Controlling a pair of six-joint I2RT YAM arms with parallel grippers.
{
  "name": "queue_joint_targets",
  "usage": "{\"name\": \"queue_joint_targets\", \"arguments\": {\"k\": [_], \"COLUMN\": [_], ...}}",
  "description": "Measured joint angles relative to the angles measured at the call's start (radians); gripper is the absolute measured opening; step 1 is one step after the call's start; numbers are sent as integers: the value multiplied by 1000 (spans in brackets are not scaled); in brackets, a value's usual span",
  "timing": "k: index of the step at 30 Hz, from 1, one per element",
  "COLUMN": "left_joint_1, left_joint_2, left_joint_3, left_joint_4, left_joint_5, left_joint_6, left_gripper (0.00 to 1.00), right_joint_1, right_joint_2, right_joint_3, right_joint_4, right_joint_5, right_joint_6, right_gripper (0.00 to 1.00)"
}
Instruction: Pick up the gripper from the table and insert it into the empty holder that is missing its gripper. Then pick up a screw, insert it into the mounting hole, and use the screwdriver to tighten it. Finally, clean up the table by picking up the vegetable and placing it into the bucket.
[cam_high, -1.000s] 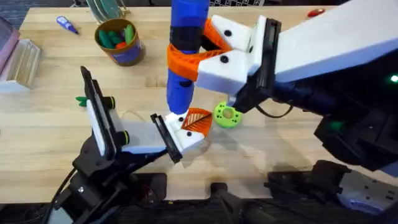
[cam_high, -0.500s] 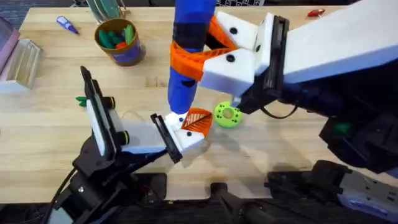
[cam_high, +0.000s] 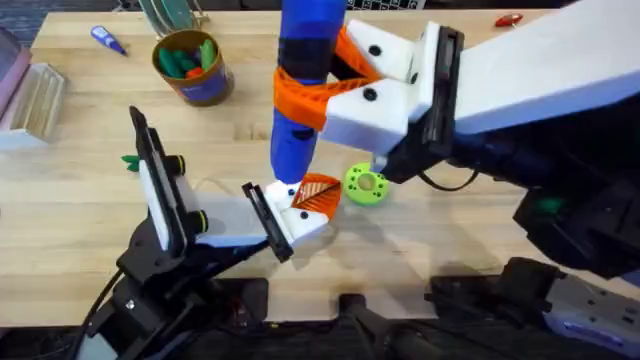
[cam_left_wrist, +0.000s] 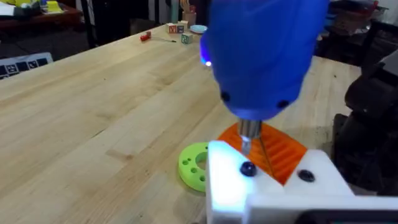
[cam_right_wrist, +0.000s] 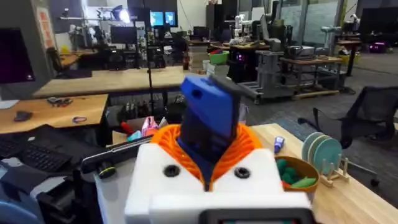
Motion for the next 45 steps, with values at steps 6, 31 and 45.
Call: {"name": "queue_joint_targets", "arguments": {"k": [6, 31, 45], "left_joint_1": [0, -1, -1], "left_joint_2": [0, 0, 0], "left_joint_3": [0, 0, 0], "left_joint_4": [0, 0, 0], "left_joint_5": [0, 1, 1], "left_joint_6": [0, 0, 0], "left_gripper": [13, 13, 13], "right_joint_1": [0, 0, 0], "right_joint_2": [0, -4, -8], "right_joint_3": [0, 0, 0], "right_joint_4": [-19, -81, -90], "right_joint_5": [0, 8, 8], "right_joint_6": [12, 5, 2], "right_gripper": [24, 24, 24]}}
